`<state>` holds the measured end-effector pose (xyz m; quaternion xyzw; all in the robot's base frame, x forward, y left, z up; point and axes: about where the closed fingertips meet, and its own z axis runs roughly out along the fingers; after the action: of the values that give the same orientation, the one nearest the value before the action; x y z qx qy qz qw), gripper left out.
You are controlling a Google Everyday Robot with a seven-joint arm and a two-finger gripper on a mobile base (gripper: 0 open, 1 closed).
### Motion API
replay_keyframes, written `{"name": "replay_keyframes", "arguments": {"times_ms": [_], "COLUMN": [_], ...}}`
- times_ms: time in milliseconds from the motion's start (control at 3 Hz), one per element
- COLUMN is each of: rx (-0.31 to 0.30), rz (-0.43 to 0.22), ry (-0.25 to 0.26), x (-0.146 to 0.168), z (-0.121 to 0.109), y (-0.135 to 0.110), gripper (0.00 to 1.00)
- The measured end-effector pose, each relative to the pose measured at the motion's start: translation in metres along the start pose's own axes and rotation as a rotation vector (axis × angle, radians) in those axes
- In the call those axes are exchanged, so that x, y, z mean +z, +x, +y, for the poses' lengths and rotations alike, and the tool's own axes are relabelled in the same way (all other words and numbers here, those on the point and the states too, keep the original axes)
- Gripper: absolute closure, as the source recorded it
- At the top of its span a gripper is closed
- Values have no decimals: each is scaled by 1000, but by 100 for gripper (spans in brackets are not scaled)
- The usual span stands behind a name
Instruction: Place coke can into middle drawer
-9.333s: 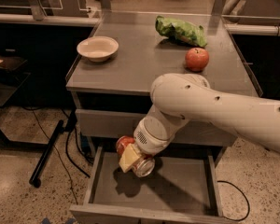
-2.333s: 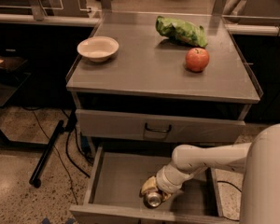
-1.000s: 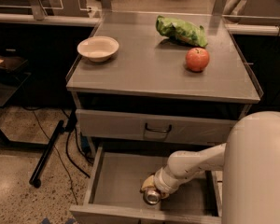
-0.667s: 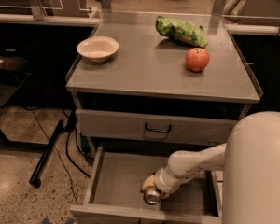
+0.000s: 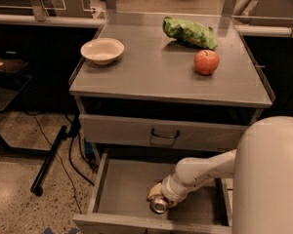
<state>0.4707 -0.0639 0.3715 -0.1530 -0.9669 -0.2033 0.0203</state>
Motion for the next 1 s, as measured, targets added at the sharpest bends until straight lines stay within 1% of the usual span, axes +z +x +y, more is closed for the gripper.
{"name": "replay_keyframes", "arguments": {"times_ms": [667,1000], "rx": [0,0], "rz": [0,0], "ry": [0,0], "x": [0,0], "z": [0,0], "y": [0,0], "gripper": [15,0]}}
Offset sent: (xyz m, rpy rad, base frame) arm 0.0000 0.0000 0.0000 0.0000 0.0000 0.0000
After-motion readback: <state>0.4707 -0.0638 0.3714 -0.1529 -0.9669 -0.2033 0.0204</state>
